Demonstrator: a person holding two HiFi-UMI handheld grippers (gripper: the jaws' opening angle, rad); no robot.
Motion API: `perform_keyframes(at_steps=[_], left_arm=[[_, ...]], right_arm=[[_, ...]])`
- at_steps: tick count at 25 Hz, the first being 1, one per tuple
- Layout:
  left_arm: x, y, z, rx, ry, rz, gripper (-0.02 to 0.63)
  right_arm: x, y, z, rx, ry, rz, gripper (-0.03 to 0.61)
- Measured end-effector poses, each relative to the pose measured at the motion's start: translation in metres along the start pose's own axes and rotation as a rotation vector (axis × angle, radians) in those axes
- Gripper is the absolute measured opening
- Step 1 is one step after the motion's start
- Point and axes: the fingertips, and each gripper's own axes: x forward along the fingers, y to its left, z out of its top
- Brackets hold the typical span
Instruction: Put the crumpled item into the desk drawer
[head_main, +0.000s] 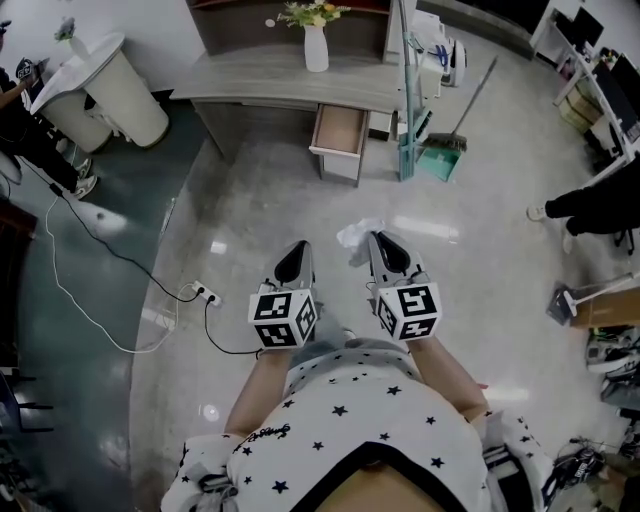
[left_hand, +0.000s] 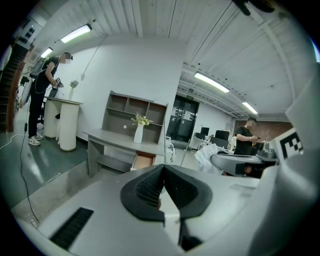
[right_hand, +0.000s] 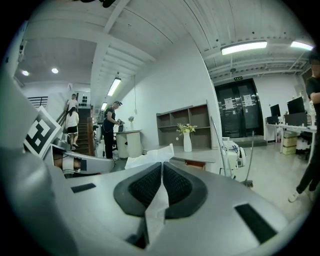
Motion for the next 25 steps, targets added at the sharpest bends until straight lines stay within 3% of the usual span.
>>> perform_keyframes(at_steps=[10, 25], left_arm=[[0.038, 0.017, 0.008, -0.016, 0.011, 0.016, 0.012], [0.15, 0.066, 0.054, -0.007, 0.04, -0.044, 0.011]], right_arm=[[0.04, -0.015, 0.008, 0.013, -0.001, 0.021, 0.005], [0.155, -0.066, 0.038, 0.026, -0.003, -0.036, 0.005]])
